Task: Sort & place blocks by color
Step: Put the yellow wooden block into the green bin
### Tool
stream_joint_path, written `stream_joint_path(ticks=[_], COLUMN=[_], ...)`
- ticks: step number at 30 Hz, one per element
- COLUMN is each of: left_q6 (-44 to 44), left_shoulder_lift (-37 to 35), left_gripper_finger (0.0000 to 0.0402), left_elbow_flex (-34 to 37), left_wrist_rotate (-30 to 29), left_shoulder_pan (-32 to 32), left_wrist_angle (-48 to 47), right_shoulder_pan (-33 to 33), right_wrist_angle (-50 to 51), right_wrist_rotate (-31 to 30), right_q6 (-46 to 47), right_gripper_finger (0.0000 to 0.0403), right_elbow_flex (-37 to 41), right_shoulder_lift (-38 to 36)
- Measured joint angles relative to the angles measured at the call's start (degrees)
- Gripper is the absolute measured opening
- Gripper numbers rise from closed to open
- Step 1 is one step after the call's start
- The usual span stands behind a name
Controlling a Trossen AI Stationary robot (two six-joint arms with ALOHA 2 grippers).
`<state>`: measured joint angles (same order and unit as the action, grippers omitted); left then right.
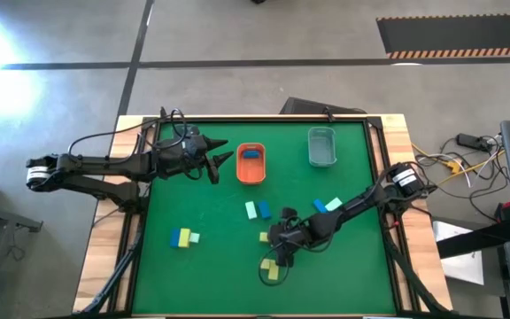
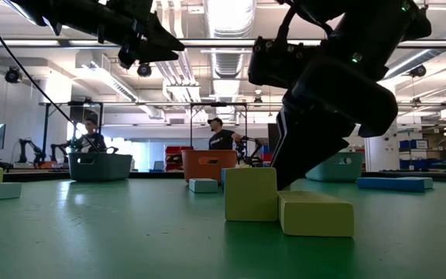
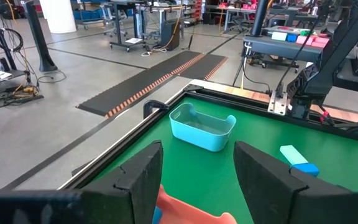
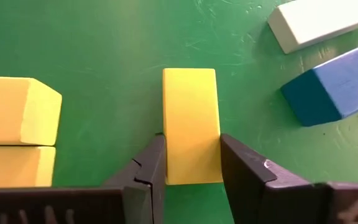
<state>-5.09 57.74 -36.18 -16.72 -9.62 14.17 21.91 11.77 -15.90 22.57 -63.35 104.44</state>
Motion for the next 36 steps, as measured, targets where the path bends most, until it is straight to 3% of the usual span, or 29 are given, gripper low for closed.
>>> stream_joint_path(ticks=[8,14,20,24,26,29,34,36], left_q6=[0.0,0.0,0.0,0.0,-0.1,-0.2,-0.1,0.0], left_shoulder_lift=[0.0,0.0,0.0,0.0,0.0,0.0,0.0,0.0], left_gripper_finger=[0.0182,0.0182,0.0182,0.0182,0.0182,0.0182,0.0182,0.0182], left_elbow_flex=[0.0,0.0,0.0,0.0,0.0,0.0,0.0,0.0], left_wrist_rotate=[0.0,0.0,0.0,0.0,0.0,0.0,0.0,0.0], left_shoulder_pan=[0.0,0.0,0.0,0.0,0.0,0.0,0.0,0.0], left_wrist_angle=[-0.1,-0.1,-0.1,-0.1,-0.1,-0.1,-0.2,-0.2], right_shoulder_pan=[-0.6,-0.7,-4.2,-11.9,-17.7,-27.5,-40.7,-43.1], right_wrist_angle=[2.3,10.5,21.1,24.2,25.4,25.6,25.4,25.4], right_wrist_rotate=[-0.4,-1.5,-17.4,-30.1,-33.3,-32.4,-18.4,-17.5], right_q6=[-4.9,-8.9,-7.1,2.3,9.7,18.4,22.3,25.0], right_gripper_finger=[0.0121,0.0119,0.0116,0.0115,0.0115,0.0115,0.0119,0.0119], right_elbow_flex=[-1.4,-3.4,-2.9,-1.1,0.4,3.6,9.2,11.3], right_shoulder_lift=[-1.7,-8.0,-16.4,-20.7,-22.7,-25.0,-26.8,-27.0])
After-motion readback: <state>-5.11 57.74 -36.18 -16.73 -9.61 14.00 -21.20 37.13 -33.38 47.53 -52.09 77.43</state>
